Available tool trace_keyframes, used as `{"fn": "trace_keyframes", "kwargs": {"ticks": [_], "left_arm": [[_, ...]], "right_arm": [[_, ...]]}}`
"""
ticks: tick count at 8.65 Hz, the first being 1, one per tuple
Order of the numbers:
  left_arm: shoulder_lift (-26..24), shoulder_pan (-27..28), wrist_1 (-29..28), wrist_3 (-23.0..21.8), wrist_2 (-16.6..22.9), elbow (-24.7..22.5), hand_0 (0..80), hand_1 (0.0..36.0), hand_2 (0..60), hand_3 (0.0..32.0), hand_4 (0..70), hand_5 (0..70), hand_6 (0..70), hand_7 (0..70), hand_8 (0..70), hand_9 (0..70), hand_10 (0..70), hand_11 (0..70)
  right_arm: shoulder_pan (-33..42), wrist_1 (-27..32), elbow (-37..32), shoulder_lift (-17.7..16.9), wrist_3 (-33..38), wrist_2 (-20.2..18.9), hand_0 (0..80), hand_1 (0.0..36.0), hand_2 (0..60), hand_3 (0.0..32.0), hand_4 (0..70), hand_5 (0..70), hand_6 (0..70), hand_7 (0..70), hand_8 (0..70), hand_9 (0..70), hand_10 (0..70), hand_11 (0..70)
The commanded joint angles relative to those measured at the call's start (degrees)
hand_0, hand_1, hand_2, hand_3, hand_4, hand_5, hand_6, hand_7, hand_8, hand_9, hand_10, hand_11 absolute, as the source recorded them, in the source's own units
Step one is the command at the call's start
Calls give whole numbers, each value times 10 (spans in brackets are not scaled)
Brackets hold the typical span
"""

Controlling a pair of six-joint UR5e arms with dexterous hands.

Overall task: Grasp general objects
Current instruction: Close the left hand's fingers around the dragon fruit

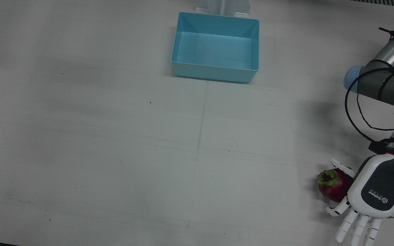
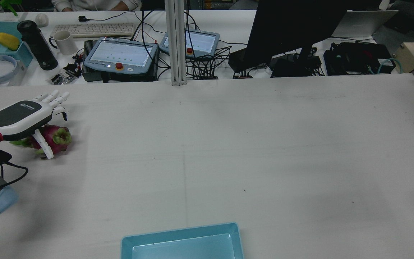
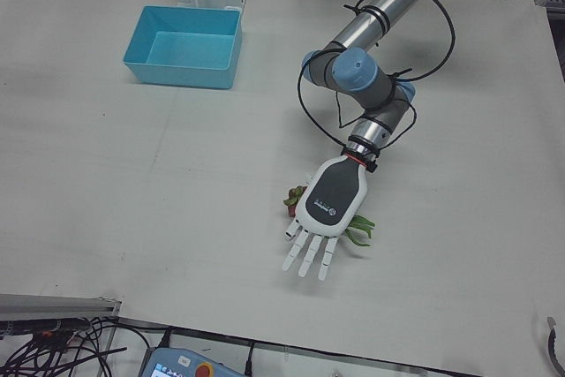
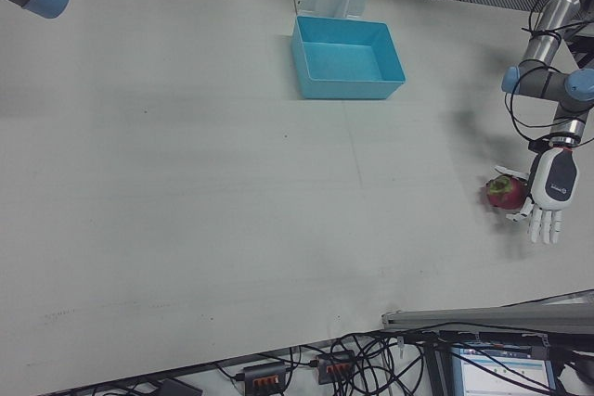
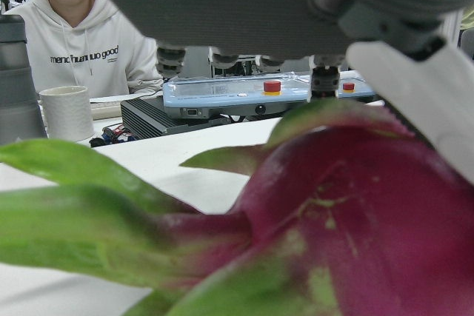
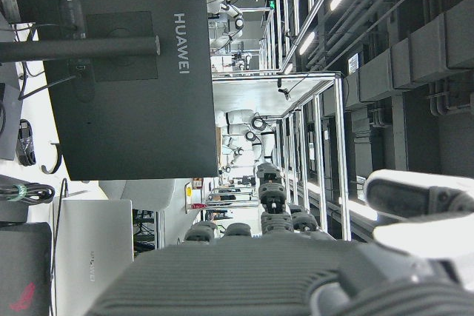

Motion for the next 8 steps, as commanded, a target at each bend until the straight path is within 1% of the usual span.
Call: {"fn": "trace_keyframes", "kwargs": {"ticks": [1,2,3,4,5,6,7,8], "left_arm": [[1,5,1,15,0,4,630,244,0,96,14,55,0,54,0,0,42,91],[2,5,2,22,0,4,630,243,0,90,15,62,0,66,0,0,45,96],[0,5,12,31,0,4,631,244,0,82,16,83,0,83,0,2,52,106],[1,4,16,32,0,2,655,274,48,84,2,165,5,116,0,9,76,142],[2,0,18,32,-1,-4,679,306,151,90,0,243,14,153,4,16,95,173],[4,-2,18,32,-1,-11,640,358,452,106,0,269,22,189,18,23,110,197],[7,-3,21,32,-1,-33,623,360,584,132,0,196,6,152,10,16,95,176],[8,1,23,38,-2,-34,623,360,600,120,0,200,6,138,10,13,98,182]], "right_arm": [[0,0,-1,0,0,0,0,0,0,0,0,0,0,0,0,0,0,0],[0,0,-1,0,0,0,0,0,0,0,0,0,0,0,0,0,0,0],[0,0,-1,0,0,0,0,0,0,0,0,0,0,0,0,0,0,0],[0,0,-1,0,0,0,0,0,0,0,0,0,0,0,0,0,0,0],[0,0,0,0,0,0,0,0,0,0,0,0,0,0,0,0,0,0],[1,0,0,0,0,0,0,0,0,0,0,0,0,0,0,0,0,0],[0,0,0,0,0,0,0,0,0,0,0,0,0,0,0,0,0,0],[0,0,0,0,0,0,0,0,0,0,0,0,0,0,0,0,0,0]]}}
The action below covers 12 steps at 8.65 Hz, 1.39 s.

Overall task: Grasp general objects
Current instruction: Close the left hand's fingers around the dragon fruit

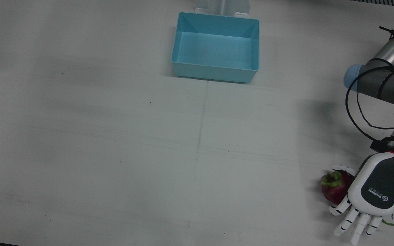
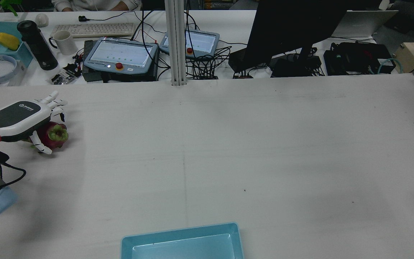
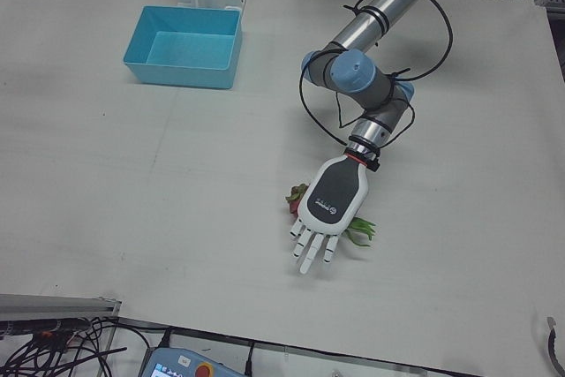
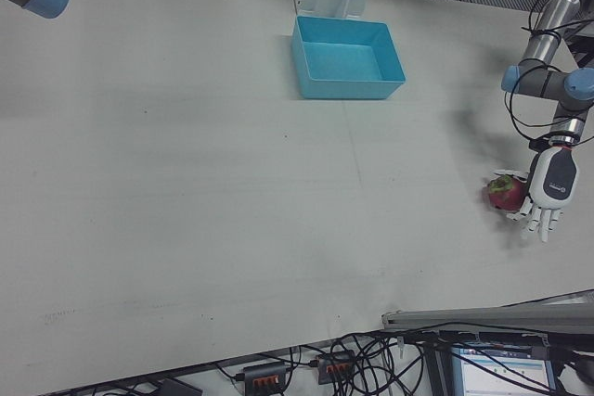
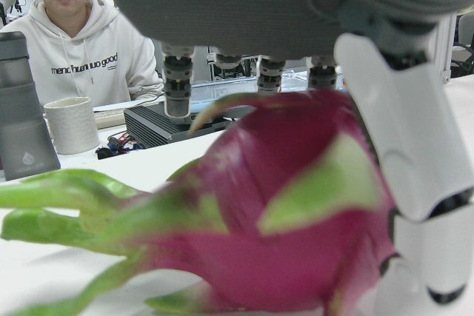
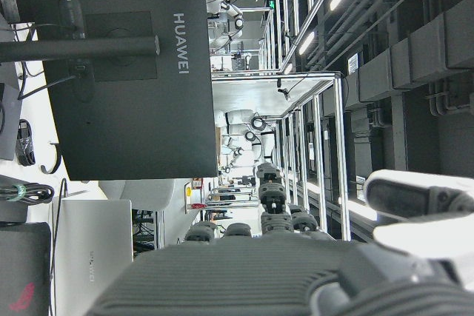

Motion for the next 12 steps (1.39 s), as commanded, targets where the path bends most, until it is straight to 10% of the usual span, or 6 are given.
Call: {"fn": "trace_keyframes", "kwargs": {"ticks": [1,4,9,12], "left_arm": [[2,5,10,26,0,-18,634,360,600,114,0,194,3,127,4,11,97,179],[-1,7,7,42,-3,5,702,302,103,120,0,140,0,79,0,1,67,132],[0,6,-7,49,-4,17,673,295,128,48,6,218,34,148,14,15,139,235],[2,6,-9,55,-17,17,623,274,204,0,35,359,126,298,117,133,377,557]], "right_arm": [[0,0,0,0,0,0,0,0,0,0,0,0,0,0,0,0,0,0],[1,0,0,0,0,0,0,0,0,0,0,0,0,0,0,0,0,0],[0,0,0,0,0,0,0,0,0,0,0,0,0,0,0,0,0,0],[0,0,-1,0,0,0,0,0,0,0,0,0,0,0,0,0,0,0]]}}
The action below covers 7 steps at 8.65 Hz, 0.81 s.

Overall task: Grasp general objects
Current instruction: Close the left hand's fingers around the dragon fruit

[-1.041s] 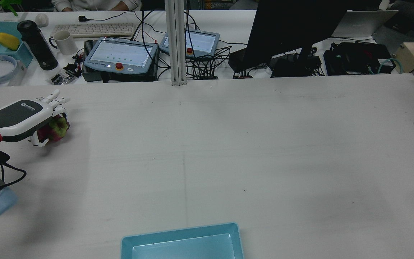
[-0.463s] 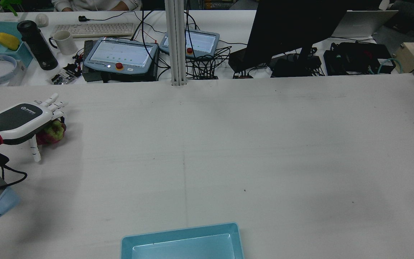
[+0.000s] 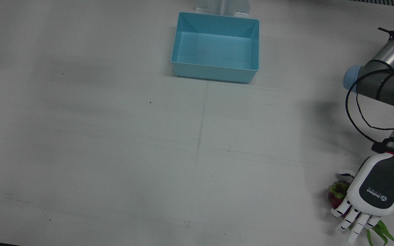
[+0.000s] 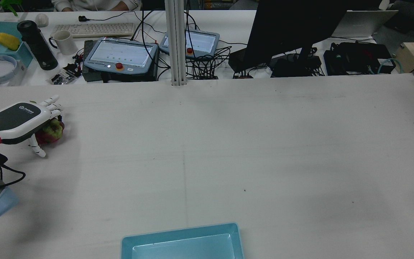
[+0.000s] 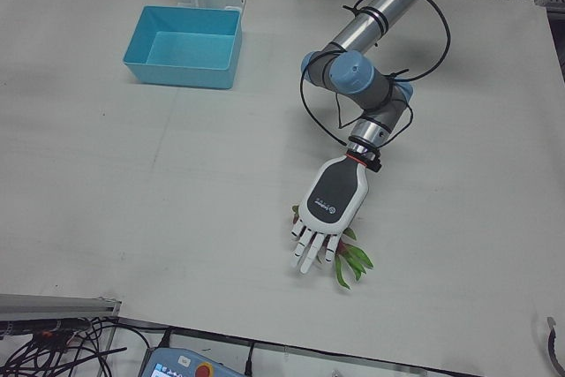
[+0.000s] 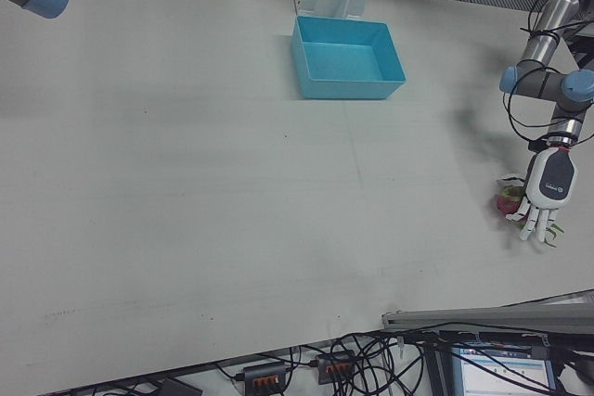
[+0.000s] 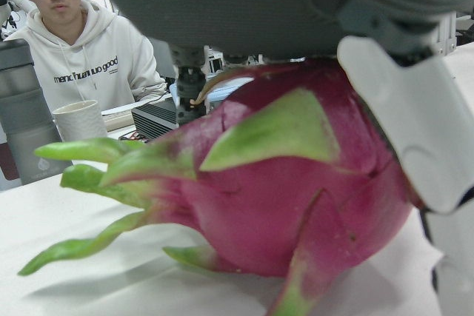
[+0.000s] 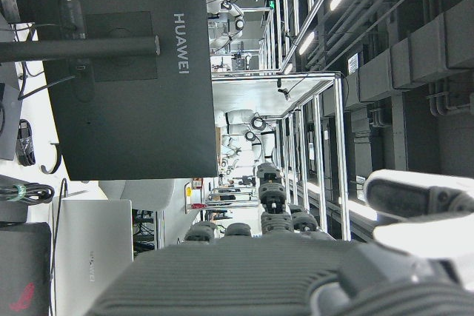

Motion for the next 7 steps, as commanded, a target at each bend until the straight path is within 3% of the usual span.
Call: {"fn": "trace_keyframes", "kwargs": {"ticks": [1,2,3,5,6,7], "left_arm": [[1,1,-2,2,-7,1,620,272,191,0,50,294,106,252,89,85,302,461],[1,1,-2,2,-8,4,622,275,196,0,64,284,104,231,83,76,243,382],[0,1,-8,2,-7,11,614,266,210,0,82,385,140,299,129,146,298,454],[0,1,-13,2,-8,17,609,256,193,0,91,397,154,313,139,156,341,508],[-1,1,-14,2,-8,19,603,247,188,0,92,436,176,354,163,190,417,608],[-1,1,-14,2,-9,19,590,230,196,0,106,524,230,438,225,274,524,700]], "right_arm": [[0,0,0,0,0,0,0,0,0,0,0,0,0,0,0,0,0,0],[0,0,-1,0,0,0,0,0,0,0,0,0,0,0,0,0,0,0],[0,0,0,0,0,0,0,0,0,0,0,0,0,0,0,0,0,0],[0,0,0,0,0,0,0,0,0,0,0,0,0,0,0,0,0,0],[0,0,0,0,0,0,0,0,0,0,0,0,0,0,0,0,0,0],[0,0,-1,0,0,0,0,0,0,0,0,0,0,0,0,0,0,0]]}}
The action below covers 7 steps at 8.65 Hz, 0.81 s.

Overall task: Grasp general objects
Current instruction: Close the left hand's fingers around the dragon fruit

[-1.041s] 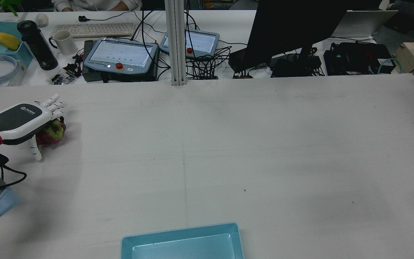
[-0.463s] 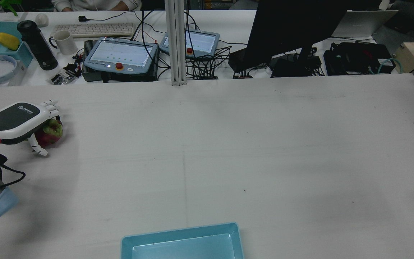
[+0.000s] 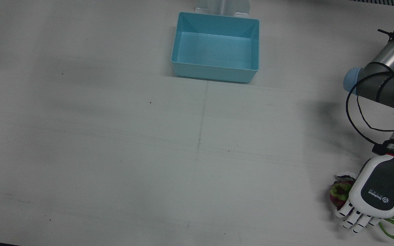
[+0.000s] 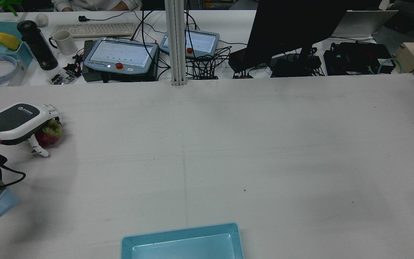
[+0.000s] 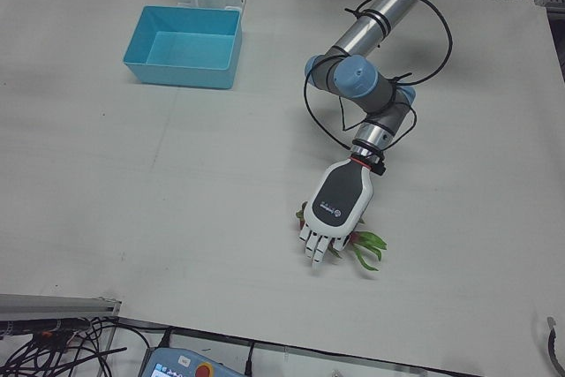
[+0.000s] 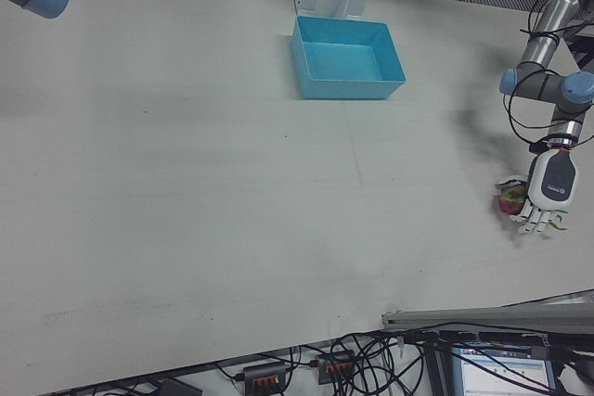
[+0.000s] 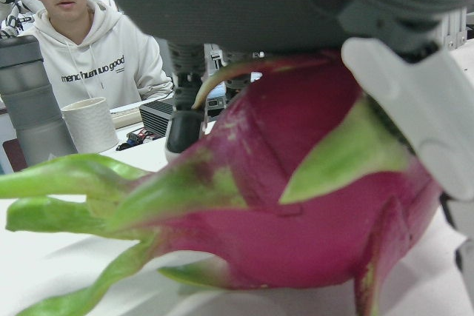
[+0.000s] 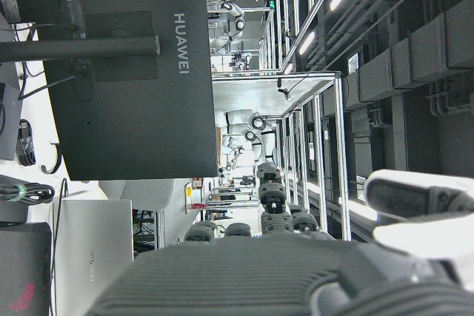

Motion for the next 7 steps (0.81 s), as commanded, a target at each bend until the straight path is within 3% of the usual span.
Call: {"fn": "trace_keyframes", "kwargs": {"ticks": [1,2,3,4,5,6,7], "left_arm": [[0,-1,-5,0,-1,4,577,208,210,0,150,611,313,513,323,400,639,700],[0,-1,-6,0,-6,5,571,190,204,0,167,697,390,576,402,486,700,700],[2,-1,-6,0,-22,3,561,169,235,0,231,700,501,651,509,618,700,700],[1,-4,-4,-1,-25,-3,554,185,348,0,259,700,533,689,563,693,700,700],[1,-8,-4,-1,-26,-11,530,189,499,0,298,700,597,700,633,700,700,700],[2,-10,-3,-1,-26,-25,482,152,600,0,333,700,666,700,700,700,700,700],[3,-11,-1,-2,-26,-40,457,142,600,0,329,700,653,700,688,700,700,700]], "right_arm": [[0,0,0,0,0,0,0,0,0,0,0,0,0,0,0,0,0,0],[0,0,-1,0,0,0,0,0,0,0,0,0,0,0,0,0,0,0],[0,0,0,0,0,0,0,0,0,0,0,0,0,0,0,0,0,0],[0,0,-1,0,0,0,0,0,0,0,0,0,0,0,0,0,0,0],[0,0,0,0,0,0,0,0,0,0,0,0,0,0,0,0,0,0],[0,0,0,0,0,0,0,0,0,0,0,0,0,0,0,0,0,0],[0,0,0,0,0,0,0,0,0,0,0,0,0,0,0,0,0,0]]}}
